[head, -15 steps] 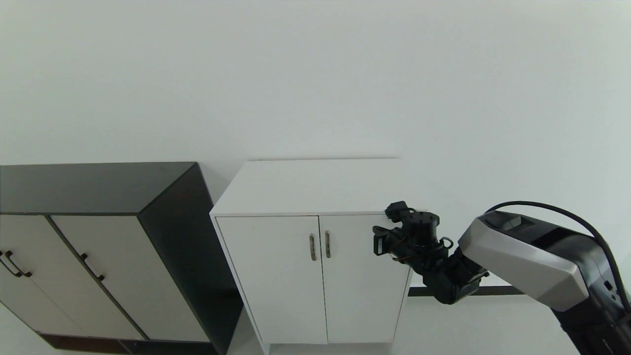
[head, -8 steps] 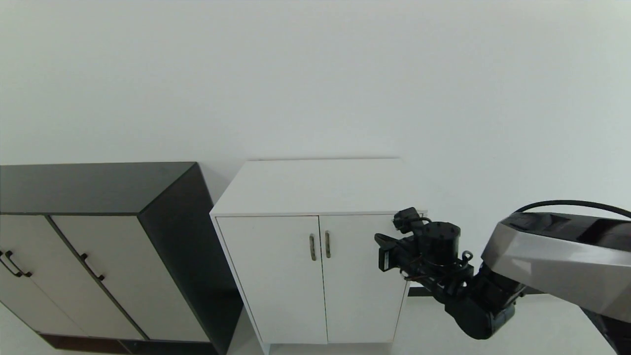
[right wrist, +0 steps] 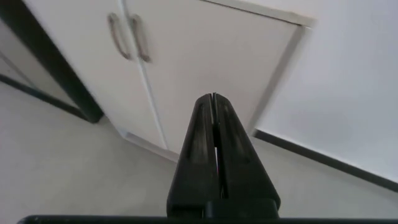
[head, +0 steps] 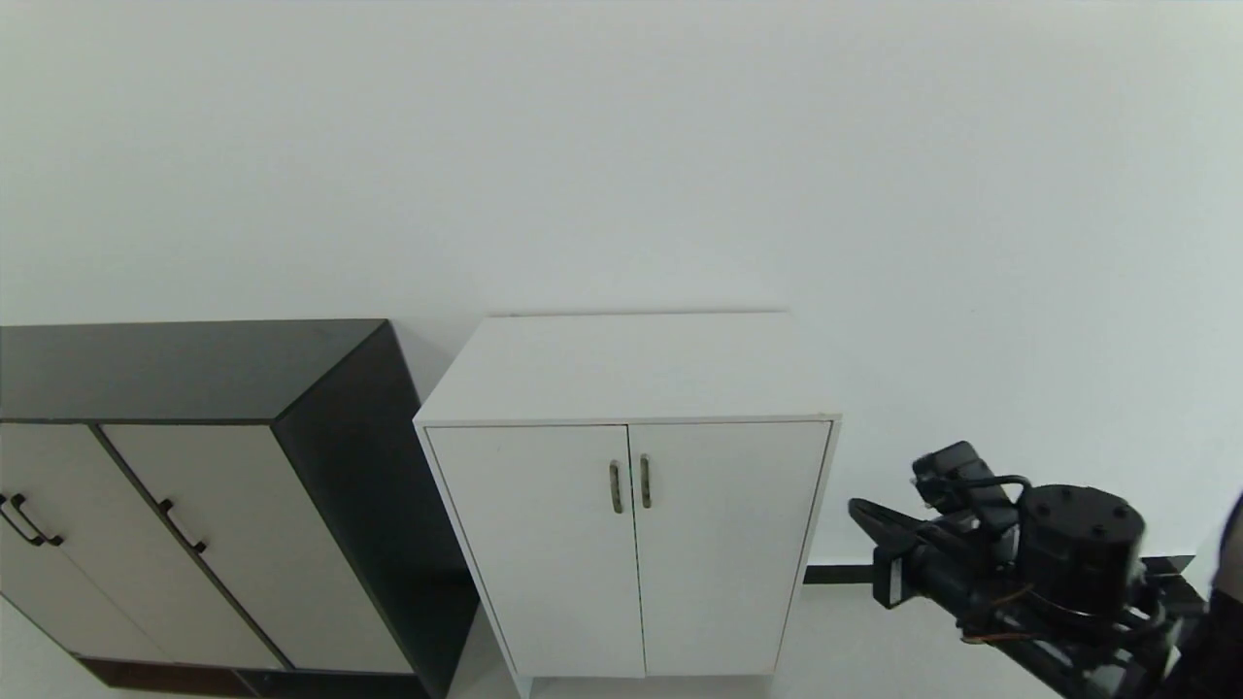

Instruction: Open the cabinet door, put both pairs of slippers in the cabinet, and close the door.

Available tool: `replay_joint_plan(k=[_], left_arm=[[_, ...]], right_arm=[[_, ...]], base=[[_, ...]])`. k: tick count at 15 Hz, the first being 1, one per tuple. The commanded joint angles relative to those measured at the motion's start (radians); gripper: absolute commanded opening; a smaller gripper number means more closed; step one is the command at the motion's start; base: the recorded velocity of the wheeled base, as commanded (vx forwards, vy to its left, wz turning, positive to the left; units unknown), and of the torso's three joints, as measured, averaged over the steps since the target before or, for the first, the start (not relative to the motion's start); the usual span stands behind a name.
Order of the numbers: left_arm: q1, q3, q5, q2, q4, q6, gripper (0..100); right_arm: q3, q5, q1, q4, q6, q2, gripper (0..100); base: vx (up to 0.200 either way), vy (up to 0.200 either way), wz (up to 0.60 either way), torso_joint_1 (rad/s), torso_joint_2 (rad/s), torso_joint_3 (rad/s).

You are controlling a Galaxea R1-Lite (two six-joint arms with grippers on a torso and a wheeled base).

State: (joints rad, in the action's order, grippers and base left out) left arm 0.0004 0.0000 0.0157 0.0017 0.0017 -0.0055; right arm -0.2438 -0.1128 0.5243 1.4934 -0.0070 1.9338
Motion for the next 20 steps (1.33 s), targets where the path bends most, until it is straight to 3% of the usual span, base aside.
replay_joint_plan(k=[1,4,8,10,15,20], left_arm=[[0.000,0.000,0.000,0.001,0.000,-0.001,0],[0.000,0.000,0.000,0.000,0.000,-0.004,0],[0.001,0.000,0.000,0.000,0.000,-0.004,0],[0.000,0.000,0.000,0.000,0.000,-0.004,0],[0.001,0.000,0.001,0.000,0.000,-0.004,0],[0.001,0.000,0.001,0.001,0.000,-0.004,0]], right_arm=[[0.187,-0.085,-0.023,0.011,-0.041,-0.194,0],[0.244,-0.110,-0.089,-0.171,-0.034,-0.435,0],[0.242,-0.016,-0.113,-0.884,-0.030,-1.018,0],[0.236,0.047,-0.128,-1.108,-0.001,-1.224,0],[0.242,0.097,-0.128,-1.395,0.035,-1.464,0],[0.238,0.088,-0.132,-1.472,0.067,-1.610,0]], base=[[0.000,0.000,0.00,0.000,0.00,0.000],[0.000,0.000,0.00,0.000,0.00,0.000],[0.000,0.000,0.00,0.000,0.00,0.000],[0.000,0.000,0.00,0.000,0.00,0.000],[0.000,0.000,0.00,0.000,0.00,0.000],[0.000,0.000,0.00,0.000,0.00,0.000]])
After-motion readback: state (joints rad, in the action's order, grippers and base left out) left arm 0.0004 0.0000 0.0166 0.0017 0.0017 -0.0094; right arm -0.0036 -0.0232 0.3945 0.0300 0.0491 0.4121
